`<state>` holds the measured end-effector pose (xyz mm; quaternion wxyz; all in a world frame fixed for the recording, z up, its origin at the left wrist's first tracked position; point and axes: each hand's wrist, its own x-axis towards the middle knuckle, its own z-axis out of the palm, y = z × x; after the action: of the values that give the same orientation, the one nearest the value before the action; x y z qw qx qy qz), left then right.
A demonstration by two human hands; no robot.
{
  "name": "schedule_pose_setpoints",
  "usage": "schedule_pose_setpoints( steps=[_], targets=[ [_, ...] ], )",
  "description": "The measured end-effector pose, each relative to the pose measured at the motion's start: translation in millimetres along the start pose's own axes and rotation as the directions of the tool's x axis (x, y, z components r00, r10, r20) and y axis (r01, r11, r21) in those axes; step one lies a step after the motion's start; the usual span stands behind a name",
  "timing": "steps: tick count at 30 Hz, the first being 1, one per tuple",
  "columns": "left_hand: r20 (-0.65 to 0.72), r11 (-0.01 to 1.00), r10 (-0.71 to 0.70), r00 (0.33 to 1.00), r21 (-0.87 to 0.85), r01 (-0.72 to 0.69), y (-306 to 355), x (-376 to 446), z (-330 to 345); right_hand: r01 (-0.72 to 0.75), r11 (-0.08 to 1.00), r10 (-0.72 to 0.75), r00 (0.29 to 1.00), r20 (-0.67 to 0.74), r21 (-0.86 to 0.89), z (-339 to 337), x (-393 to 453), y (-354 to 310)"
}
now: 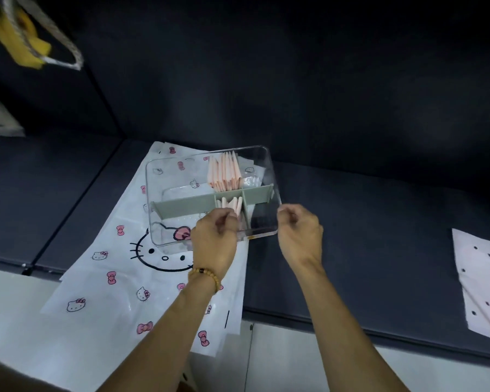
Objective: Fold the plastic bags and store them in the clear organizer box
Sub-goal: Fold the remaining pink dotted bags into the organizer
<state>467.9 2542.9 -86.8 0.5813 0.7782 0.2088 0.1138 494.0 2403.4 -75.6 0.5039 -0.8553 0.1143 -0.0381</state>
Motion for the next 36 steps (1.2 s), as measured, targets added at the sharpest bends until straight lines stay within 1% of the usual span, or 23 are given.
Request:
schedule_pose_setpoints(
  steps=[2,3,6,9,12,14,16,18,19,20,21,22,23,24,25,28,30,33,35,36],
  targets=[
    [0.088,0.985,-0.06,0.994,-0.159,0.073,9,-22,23,-0.058,0.997,0.062,0.995,-0.075,0.048,-31,2,14],
    [0.134,0.974,-0.07,0.989,-0.204,0.096,13,-34,36,-0.086,0.995,0.092,0.989,-0.112,0.059,-49,3,23],
    [0.274,0.956,-0.076,0.959,-0.254,0.148,23,-70,84,-0.148,0.986,0.162,0.955,-0.249,0.074,-110,3,57],
    [0.434,0.962,-0.049,0.899,-0.222,0.16,29,-104,135,-0.216,0.974,0.225,0.893,-0.391,0.069,-173,-2,97],
    [0.556,0.978,-0.021,0.831,-0.161,0.132,33,-134,187,-0.341,0.94,0.308,0.81,-0.499,0.027,-235,-9,147],
    [0.619,0.993,0.017,0.785,-0.104,0.06,32,-151,220,-0.428,0.904,0.363,0.763,-0.535,0.002,-270,-16,180],
    [0.67,0.998,0.061,0.74,-0.031,-0.054,32,-165,251,-0.498,0.865,0.387,0.738,-0.553,-0.06,-298,-23,210],
    [0.728,0.985,0.095,0.679,0.031,-0.172,31,-176,280,-0.542,0.824,0.393,0.755,-0.524,-0.164,-316,-28,236],
    [0.758,0.966,0.116,0.642,0.064,-0.25,30,-180,293,-0.533,0.813,0.374,0.786,-0.492,-0.234,-321,-30,246],
    [0.786,0.932,0.144,0.601,0.098,-0.35,28,-183,305,-0.496,0.805,0.325,0.828,-0.456,-0.327,-324,-32,254],
    [0.809,0.876,0.184,0.558,0.121,-0.466,27,-186,316,-0.449,0.781,0.262,0.866,-0.425,-0.434,-324,-33,261],
    [0.828,0.803,0.237,0.508,0.128,-0.583,26,-187,326,-0.418,0.738,0.212,0.889,-0.406,-0.53,-323,-33,266],
    [0.846,0.722,0.282,0.452,0.122,-0.681,25,-188,335,-0.405,0.7,0.181,0.897,-0.402,-0.589,-322,-34,270],
    [0.863,0.655,0.302,0.404,0.12,-0.746,25,-187,343,-0.401,0.682,0.158,0.897,-0.413,-0.611,-322,-34,273],
    [0.879,0.606,0.296,0.375,0.131,-0.785,25,-186,350,-0.399,0.683,0.134,0.892,-0.432,-0.612,-321,-35,275],
    [0.907,0.494,0.238,0.347,0.194,-0.848,26,-182,365,-0.375,0.728,0.094,0.883,-0.459,-0.573,-324,-34,279],
    [0.905,0.441,0.261,0.337,0.199,-0.875,28,-181,369,-0.351,0.749,0.082,0.891,-0.447,-0.562,-328,-32,277],
    [0.884,0.417,0.332,0.33,0.176,-0.892,33,-183,366,-0.243,0.799,0.002,0.916,-0.401,-0.55,-332,-29,264],
    [0.883,0.428,0.351,0.312,0.145,-0.892,36,-183,354,-0.164,0.863,-0.025,0.931,-0.364,-0.478,-331,-26,250],
    [0.87,0.436,0.379,0.315,0.132,-0.89,38,-182,345,-0.139,0.892,-0.017,0.941,-0.338,-0.431,-329,-23,241]
  ],
)
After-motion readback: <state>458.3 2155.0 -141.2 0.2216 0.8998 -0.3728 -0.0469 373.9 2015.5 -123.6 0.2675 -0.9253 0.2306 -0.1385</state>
